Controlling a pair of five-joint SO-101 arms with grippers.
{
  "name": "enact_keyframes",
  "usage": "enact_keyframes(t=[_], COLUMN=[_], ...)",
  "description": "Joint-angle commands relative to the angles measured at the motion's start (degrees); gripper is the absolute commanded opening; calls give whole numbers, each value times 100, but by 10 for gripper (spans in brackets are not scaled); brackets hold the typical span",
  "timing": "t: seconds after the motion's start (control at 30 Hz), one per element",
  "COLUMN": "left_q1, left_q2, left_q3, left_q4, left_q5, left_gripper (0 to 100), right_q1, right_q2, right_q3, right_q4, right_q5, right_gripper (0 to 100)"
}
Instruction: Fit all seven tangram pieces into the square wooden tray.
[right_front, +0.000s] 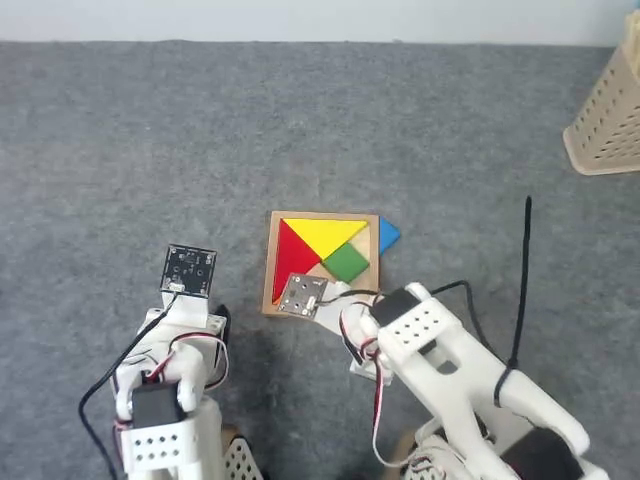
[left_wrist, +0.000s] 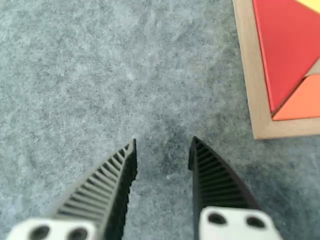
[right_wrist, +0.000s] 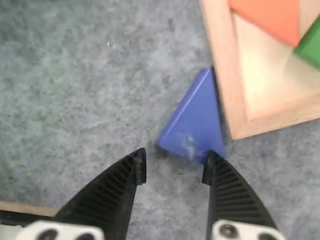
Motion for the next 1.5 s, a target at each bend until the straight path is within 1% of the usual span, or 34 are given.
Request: enact_keyframes(t=[0.0,0.17,0.3,0.53,0.67,0.87,1.1,1.2,1.37,1.47], left_q1=[9,9,9,9,9,9,9,9,9,9], left_q2=[-35,-35,-35,-35,-35,-35,-35,-35,-35,-35], left_q3=[-66,-66,-66,-66,-66,-66,-66,-66,-66,-66], left_q4=[26,26,26,26,26,26,26,26,26,26], left_q5=[-26,-26,-26,-26,-26,-26,-26,-26,-26,-26], left_gripper=[168,168,168,168,168,168,168,168,168,168], right_q1=[-40,13,-4,-136,-259,-198,136,154,163,163], right_q2=[312,-13,-75,629,954,1341,1420,1420,1420,1332], right_q3=[-343,-607,-554,-571,-571,-809,-826,-818,-818,-818], right_q4=[-75,277,101,-189,-374,-374,-365,-312,136,330], right_q5=[-70,246,536,791,800,765,800,809,1037,1046], right_gripper=[194,196,253,258,258,255,125,117,113,112])
